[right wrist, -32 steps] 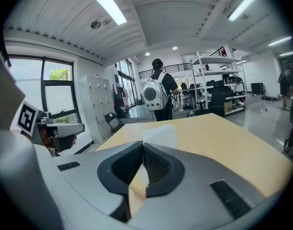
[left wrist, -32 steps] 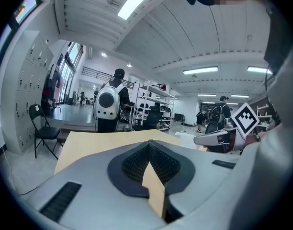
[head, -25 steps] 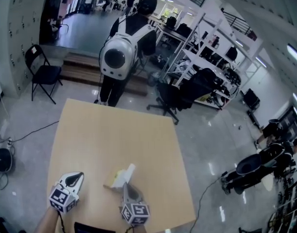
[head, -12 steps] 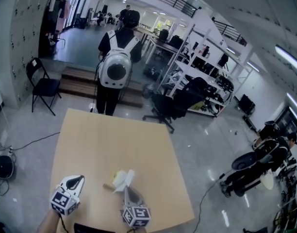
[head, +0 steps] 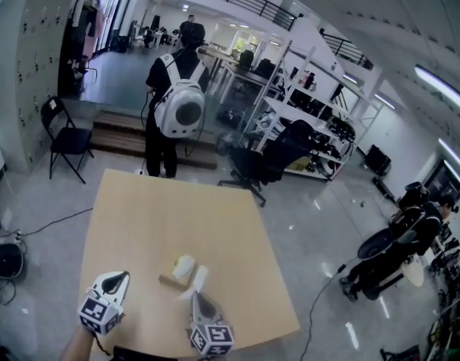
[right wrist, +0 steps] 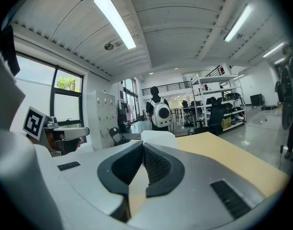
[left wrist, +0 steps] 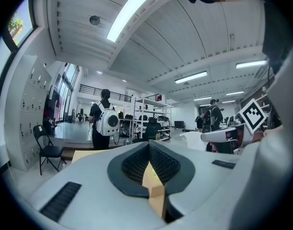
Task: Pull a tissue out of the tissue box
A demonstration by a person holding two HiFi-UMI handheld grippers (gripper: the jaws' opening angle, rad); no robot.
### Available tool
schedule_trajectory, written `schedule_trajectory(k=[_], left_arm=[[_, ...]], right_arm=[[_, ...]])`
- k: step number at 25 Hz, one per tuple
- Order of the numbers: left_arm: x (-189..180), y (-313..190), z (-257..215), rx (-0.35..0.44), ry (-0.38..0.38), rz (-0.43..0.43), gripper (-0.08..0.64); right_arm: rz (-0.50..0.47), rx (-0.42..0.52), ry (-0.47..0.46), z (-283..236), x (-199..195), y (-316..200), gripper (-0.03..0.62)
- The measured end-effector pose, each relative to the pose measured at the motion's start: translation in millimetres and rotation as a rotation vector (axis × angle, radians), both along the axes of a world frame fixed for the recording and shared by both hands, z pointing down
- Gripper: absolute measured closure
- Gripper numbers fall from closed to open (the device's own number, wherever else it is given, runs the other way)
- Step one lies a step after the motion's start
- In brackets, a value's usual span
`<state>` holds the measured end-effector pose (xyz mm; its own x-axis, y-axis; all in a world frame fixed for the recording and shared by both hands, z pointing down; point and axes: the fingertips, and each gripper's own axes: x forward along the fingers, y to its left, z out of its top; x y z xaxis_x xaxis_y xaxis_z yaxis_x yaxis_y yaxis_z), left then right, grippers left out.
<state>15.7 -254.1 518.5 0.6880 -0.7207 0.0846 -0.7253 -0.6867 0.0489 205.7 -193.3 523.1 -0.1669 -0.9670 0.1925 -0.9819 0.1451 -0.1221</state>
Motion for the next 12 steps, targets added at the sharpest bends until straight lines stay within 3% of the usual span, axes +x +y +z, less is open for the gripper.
schedule_trajectory(k=[12], left_arm=[[7.2, 43.0, -1.0, -0.001, -0.002, -0.009, 0.552]], right_arm=[[-0.014, 0.016, 0.009, -8.1, 5.1, 44.7, 0.578]])
